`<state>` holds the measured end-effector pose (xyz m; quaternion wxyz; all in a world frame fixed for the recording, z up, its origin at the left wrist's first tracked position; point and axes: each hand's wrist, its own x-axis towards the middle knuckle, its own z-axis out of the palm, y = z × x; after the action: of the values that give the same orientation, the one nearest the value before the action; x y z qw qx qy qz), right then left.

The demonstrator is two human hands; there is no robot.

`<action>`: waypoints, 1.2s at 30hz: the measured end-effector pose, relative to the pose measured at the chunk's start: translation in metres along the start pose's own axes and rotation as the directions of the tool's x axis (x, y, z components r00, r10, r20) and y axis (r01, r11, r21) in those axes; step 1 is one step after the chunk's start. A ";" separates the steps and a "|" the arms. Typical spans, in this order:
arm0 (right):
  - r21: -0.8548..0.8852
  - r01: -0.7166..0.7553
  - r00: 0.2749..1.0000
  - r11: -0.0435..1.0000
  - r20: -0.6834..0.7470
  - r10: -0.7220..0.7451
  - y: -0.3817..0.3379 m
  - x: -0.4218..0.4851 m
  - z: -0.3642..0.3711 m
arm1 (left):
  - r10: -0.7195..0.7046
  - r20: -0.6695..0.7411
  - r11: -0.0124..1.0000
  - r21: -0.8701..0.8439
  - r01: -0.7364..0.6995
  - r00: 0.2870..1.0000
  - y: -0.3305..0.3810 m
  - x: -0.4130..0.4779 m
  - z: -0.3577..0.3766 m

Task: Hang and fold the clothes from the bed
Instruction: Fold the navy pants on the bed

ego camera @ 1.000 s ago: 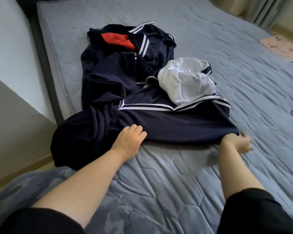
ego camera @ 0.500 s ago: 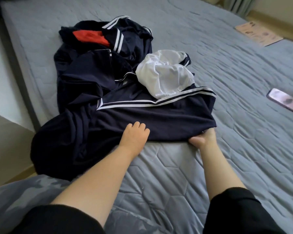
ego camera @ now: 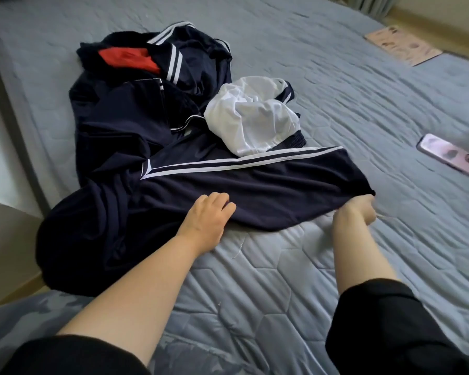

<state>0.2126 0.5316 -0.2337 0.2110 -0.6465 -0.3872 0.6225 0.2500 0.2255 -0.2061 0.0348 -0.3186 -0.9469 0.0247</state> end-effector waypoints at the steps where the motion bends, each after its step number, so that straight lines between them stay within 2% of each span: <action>1: 0.080 -0.059 0.996 0.995 0.064 0.054 0.004 -0.002 0.000 | 0.049 -0.014 0.998 0.048 -0.048 0.999 0.002 -0.001 -0.003; 3: 0.131 -0.076 0.984 0.988 0.172 0.053 0.011 -0.008 -0.001 | 0.142 -0.020 0.978 0.156 -0.138 0.990 0.003 -0.005 -0.005; 5: 0.027 -0.038 0.970 0.999 0.240 0.030 0.018 -0.007 0.001 | 0.183 0.032 0.961 0.207 -0.185 0.983 0.002 -0.008 -0.004; 8: -0.118 -0.082 0.866 0.990 0.482 0.129 0.014 -0.013 0.009 | 0.102 0.056 0.962 0.247 -0.113 0.993 0.000 -0.013 0.001; 9: -0.126 -0.034 0.868 0.991 0.488 0.092 0.009 -0.012 0.012 | 0.066 0.045 0.962 0.262 -0.076 0.997 0.000 -0.015 0.004; 10: -0.079 0.060 0.894 0.995 0.447 -0.019 0.007 -0.007 0.015 | 0.030 0.027 0.961 0.275 -0.036 0.999 0.000 -0.015 0.005; 12: -0.027 0.230 0.945 0.973 0.243 -0.217 0.003 -0.001 0.017 | -0.056 0.008 0.957 0.287 0.051 0.998 0.000 -0.014 0.006; 13: -0.022 0.224 0.961 0.974 0.174 -0.216 0.005 0.001 0.015 | -0.114 0.025 0.952 0.287 0.102 0.993 0.000 -0.015 0.006; 15: 0.009 0.040 0.990 0.999 0.138 -0.041 0.016 -0.001 0.010 | -0.225 0.082 0.940 0.282 0.194 0.971 -0.006 -0.018 0.013; 16: 0.025 -0.025 0.985 0.999 0.170 0.021 0.024 -0.008 0.009 | -0.262 0.104 0.936 0.269 0.226 0.960 -0.011 -0.020 0.015; 18: -0.007 -0.031 0.959 1.000 0.280 0.031 0.044 -0.029 0.007 | -0.311 0.093 0.923 0.268 0.277 0.946 -0.015 -0.024 0.012; 20: -0.058 -0.034 0.908 0.998 0.415 0.055 0.070 -0.049 0.001 | -0.279 0.023 0.932 0.246 0.265 0.960 -0.019 -0.028 0.009; 21: -0.088 -0.074 0.860 0.993 0.499 0.108 0.082 -0.056 -0.001 | -0.240 -0.025 0.948 0.208 0.240 0.970 -0.021 -0.030 0.008; 24: -0.236 -0.165 0.617 0.958 0.733 0.286 0.098 -0.072 -0.006 | -0.076 -0.079 0.996 0.049 0.080 0.994 -0.028 -0.040 0.009; 25: -0.237 -0.174 0.585 0.956 0.756 0.294 0.096 -0.072 -0.006 | -0.004 -0.082 1.000 -0.003 0.003 0.997 -0.029 -0.043 0.008; 26: -0.186 -0.180 0.614 0.966 0.746 0.258 0.093 -0.070 -0.003 | 0.055 -0.072 0.997 -0.048 -0.058 0.996 -0.029 -0.045 0.009; 27: -0.105 -0.174 0.687 0.979 0.700 0.197 0.087 -0.066 0.002 | 0.109 -0.047 0.991 -0.075 -0.112 0.993 -0.028 -0.047 0.012; 28: -0.036 -0.153 0.767 0.988 0.626 0.141 0.082 -0.064 0.007 | 0.139 0.054 0.986 -0.099 -0.133 0.989 -0.026 -0.050 0.013; 30: -0.015 -0.089 0.866 0.996 0.493 0.085 0.077 -0.061 0.015 | 0.107 0.343 0.985 -0.163 -0.053 0.933 -0.020 -0.053 0.017; 31: -0.055 -0.071 0.881 0.996 0.465 0.088 0.079 -0.061 0.017 | 0.062 0.398 0.974 -0.224 0.031 0.915 -0.019 -0.054 0.020; 33: -0.162 -0.056 0.869 0.985 0.478 0.128 0.088 -0.059 0.017 | -0.098 0.419 0.891 -0.366 0.267 0.903 -0.016 -0.056 0.027; 34: -0.207 -0.047 0.856 0.977 0.495 0.146 0.092 -0.056 0.016 | -0.233 0.439 0.766 -0.467 0.442 0.868 -0.016 -0.054 0.028; 35: -0.224 -0.050 0.847 0.973 0.507 0.160 0.095 -0.054 0.014 | -0.357 0.491 0.564 -0.565 0.603 0.794 -0.019 -0.050 0.026; 36: -0.211 -0.069 0.843 0.975 0.511 0.170 0.097 -0.051 0.012 | -0.429 0.589 0.305 -0.619 0.724 0.685 -0.021 -0.046 0.025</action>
<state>0.2278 0.4312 -0.2758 -0.0030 -0.4912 -0.4449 0.7489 0.2719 0.1805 -0.2323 -0.2618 0.0798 -0.8829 -0.3815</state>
